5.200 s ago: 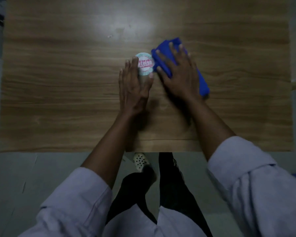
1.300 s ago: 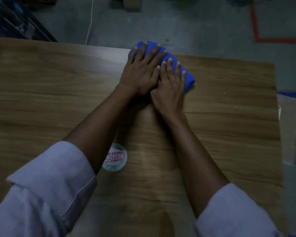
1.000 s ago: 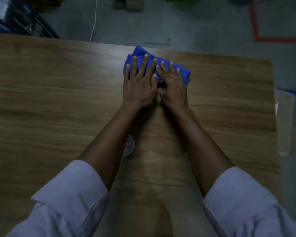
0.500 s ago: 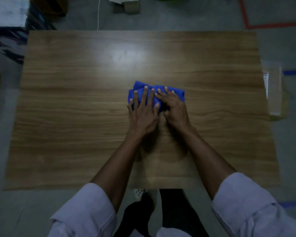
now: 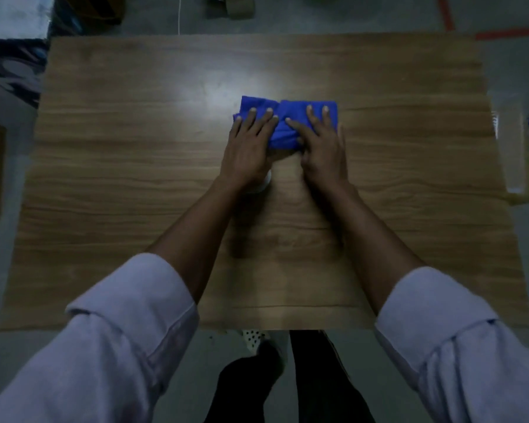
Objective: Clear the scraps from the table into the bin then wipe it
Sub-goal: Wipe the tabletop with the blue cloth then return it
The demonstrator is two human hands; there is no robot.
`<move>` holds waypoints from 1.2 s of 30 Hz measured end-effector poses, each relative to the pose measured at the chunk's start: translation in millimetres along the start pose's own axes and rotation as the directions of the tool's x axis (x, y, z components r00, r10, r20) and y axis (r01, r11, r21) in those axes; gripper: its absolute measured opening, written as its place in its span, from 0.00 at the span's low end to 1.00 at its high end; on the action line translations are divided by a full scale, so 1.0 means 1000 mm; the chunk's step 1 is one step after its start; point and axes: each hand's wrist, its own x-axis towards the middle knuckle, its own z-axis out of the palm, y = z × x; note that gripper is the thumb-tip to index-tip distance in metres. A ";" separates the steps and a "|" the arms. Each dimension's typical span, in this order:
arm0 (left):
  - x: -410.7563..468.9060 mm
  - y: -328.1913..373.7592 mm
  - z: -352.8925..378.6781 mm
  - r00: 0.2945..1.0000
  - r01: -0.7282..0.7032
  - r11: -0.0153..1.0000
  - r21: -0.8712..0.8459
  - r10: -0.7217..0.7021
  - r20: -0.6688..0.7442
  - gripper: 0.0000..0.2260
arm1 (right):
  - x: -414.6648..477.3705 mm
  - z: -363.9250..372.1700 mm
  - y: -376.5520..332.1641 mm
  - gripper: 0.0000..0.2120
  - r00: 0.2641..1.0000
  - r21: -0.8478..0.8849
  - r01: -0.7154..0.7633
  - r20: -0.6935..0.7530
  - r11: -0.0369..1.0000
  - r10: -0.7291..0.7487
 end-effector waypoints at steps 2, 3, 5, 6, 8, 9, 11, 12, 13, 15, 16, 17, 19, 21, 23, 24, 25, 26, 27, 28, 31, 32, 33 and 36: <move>-0.020 0.001 0.007 0.999 0.016 0.998 -0.061 -0.018 -0.028 0.35 | -0.024 0.012 0.001 0.31 1.000 -0.002 0.021 -0.008 1.000 -0.021; -0.035 0.004 0.008 0.999 0.016 0.998 -0.064 -0.018 -0.033 0.35 | -0.038 0.012 0.001 0.32 0.999 0.031 0.032 0.003 0.999 -0.032; -0.068 0.017 0.007 0.999 0.008 0.998 -0.063 -0.006 0.037 0.37 | -0.066 0.002 0.000 0.34 0.999 0.074 0.042 0.011 0.996 -0.043; -0.086 0.025 0.002 0.996 0.004 0.998 -0.060 0.001 0.091 0.38 | -0.084 -0.005 -0.003 0.35 0.998 0.098 0.056 0.021 0.994 -0.059; -0.111 0.039 -0.012 0.976 -0.013 1.000 -0.016 0.016 0.219 0.36 | -0.120 -0.016 -0.012 0.35 0.997 0.104 0.069 0.031 0.992 -0.072; -0.118 0.043 -0.020 0.968 -0.031 1.000 0.006 0.028 0.248 0.33 | -0.136 -0.021 -0.017 0.34 0.997 0.111 0.071 0.022 0.991 -0.074; -0.119 0.051 -0.042 0.979 -0.056 0.995 0.084 0.039 0.199 0.27 | -0.148 -0.036 -0.025 0.34 0.995 0.093 0.083 -0.069 0.992 -0.077; -0.116 0.055 -0.047 0.991 -0.060 0.992 0.112 0.046 0.123 0.28 | -0.143 -0.045 -0.028 0.34 0.988 0.056 0.090 -0.130 0.994 -0.082; -0.112 0.057 -0.047 0.998 -0.042 0.993 0.107 0.037 0.047 0.29 | -0.134 -0.051 -0.029 0.34 0.980 0.015 0.083 -0.181 0.996 -0.079; -0.104 0.055 -0.038 1.000 -0.002 0.997 0.080 0.001 0.009 0.31 | -0.107 -0.052 -0.027 0.34 0.985 -0.046 0.053 -0.162 0.998 -0.060; -0.102 0.050 -0.028 0.999 0.012 0.998 0.067 -0.015 0.046 0.32 | -0.098 -0.048 -0.026 0.35 0.994 -0.039 0.056 -0.087 0.998 -0.059; -0.102 0.045 -0.017 0.995 0.019 0.998 0.053 -0.024 0.092 0.32 | -0.095 -0.040 -0.026 0.36 0.998 -0.020 0.057 -0.004 0.998 -0.057; -0.109 0.038 0.000 0.989 0.014 1.000 -0.002 -0.013 0.150 0.35 | -0.111 -0.019 -0.024 0.37 0.993 -0.008 0.020 0.116 1.000 -0.019; -0.127 0.039 0.010 0.989 -0.012 0.998 -0.059 0.020 0.149 0.36 | -0.143 -0.010 -0.025 0.37 0.996 -0.020 -0.021 0.089 1.000 0.022; -0.155 0.044 0.010 0.978 -0.048 0.997 -0.068 0.061 0.198 0.36 | -0.177 -0.014 -0.030 0.35 0.996 0.019 -0.021 0.084 1.000 0.019; -0.166 0.046 0.006 0.965 -0.069 0.996 -0.062 0.083 0.250 0.37 | -0.190 -0.019 -0.030 0.34 0.996 0.034 0.004 0.087 0.999 -0.007; -0.174 0.048 -0.002 0.948 -0.080 0.994 -0.071 0.098 0.304 0.36 | -0.200 -0.026 -0.029 0.33 0.997 0.044 0.029 0.075 0.999 -0.032; -0.179 0.050 -0.012 0.934 -0.064 0.990 -0.124 0.103 0.342 0.36 | -0.205 -0.036 -0.029 0.33 0.997 0.051 0.040 0.064 0.998 -0.043; -0.179 0.051 -0.024 0.936 -0.031 0.981 -0.193 0.096 0.340 0.34 | -0.204 -0.045 -0.030 0.33 0.997 0.051 0.045 0.060 0.998 -0.048; -0.175 0.053 -0.035 0.954 -0.004 0.971 -0.240 0.076 0.290 0.32 | -0.199 -0.054 -0.033 0.34 0.998 0.036 0.043 0.046 0.998 -0.045; -0.165 0.054 -0.044 0.995 0.010 0.987 -0.162 0.007 0.100 0.34 | -0.170 -0.062 -0.045 0.34 1.000 -0.031 0.027 -0.011 0.999 -0.027; -0.165 0.053 -0.037 0.995 0.012 0.992 -0.122 0.001 0.103 0.36 | -0.162 -0.057 -0.046 0.33 1.000 -0.037 0.016 0.012 0.999 -0.016; -0.168 0.050 -0.025 0.989 0.022 0.995 -0.094 -0.008 0.146 0.36 | -0.160 -0.049 -0.047 0.32 0.998 -0.027 0.009 0.067 1.000 -0.007; -0.191 0.042 0.009 0.975 0.021 0.994 -0.106 0.003 0.222 0.39 | -0.189 -0.027 -0.052 0.39 0.966 -0.052 -0.045 0.252 0.998 0.057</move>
